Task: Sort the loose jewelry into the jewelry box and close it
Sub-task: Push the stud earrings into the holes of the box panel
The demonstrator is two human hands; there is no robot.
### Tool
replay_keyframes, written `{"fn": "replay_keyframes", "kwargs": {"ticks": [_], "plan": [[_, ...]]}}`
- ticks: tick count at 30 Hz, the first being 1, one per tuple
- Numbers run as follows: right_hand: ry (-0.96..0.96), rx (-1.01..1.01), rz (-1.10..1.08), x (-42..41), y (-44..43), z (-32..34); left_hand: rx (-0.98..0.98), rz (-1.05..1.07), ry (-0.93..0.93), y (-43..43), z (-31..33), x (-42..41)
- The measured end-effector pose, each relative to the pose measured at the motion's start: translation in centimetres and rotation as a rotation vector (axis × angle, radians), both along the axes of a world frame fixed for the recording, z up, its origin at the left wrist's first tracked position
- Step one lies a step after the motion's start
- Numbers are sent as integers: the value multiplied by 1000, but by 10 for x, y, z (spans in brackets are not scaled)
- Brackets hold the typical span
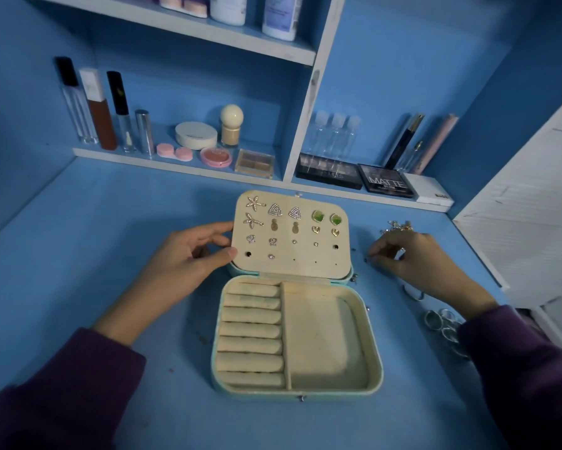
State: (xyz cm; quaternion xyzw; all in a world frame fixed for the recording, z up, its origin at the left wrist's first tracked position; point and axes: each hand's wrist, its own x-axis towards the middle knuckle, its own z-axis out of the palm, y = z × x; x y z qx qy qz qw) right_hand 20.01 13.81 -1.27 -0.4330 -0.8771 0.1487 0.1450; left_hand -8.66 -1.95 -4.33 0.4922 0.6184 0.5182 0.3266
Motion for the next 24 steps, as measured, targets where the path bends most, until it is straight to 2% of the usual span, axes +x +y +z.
{"fn": "replay_keyframes", "kwargs": {"ticks": [11,18,24], "plan": [[-39,135,57,-2,2,-9,-6,-1,11,-1,1,-1],[-5,140,92,-3,-5,-8,-9,-5,4,-1,-1,-2],[-8,214,56,1,-4,-10,-5,-9,14,0,0,-2]]}}
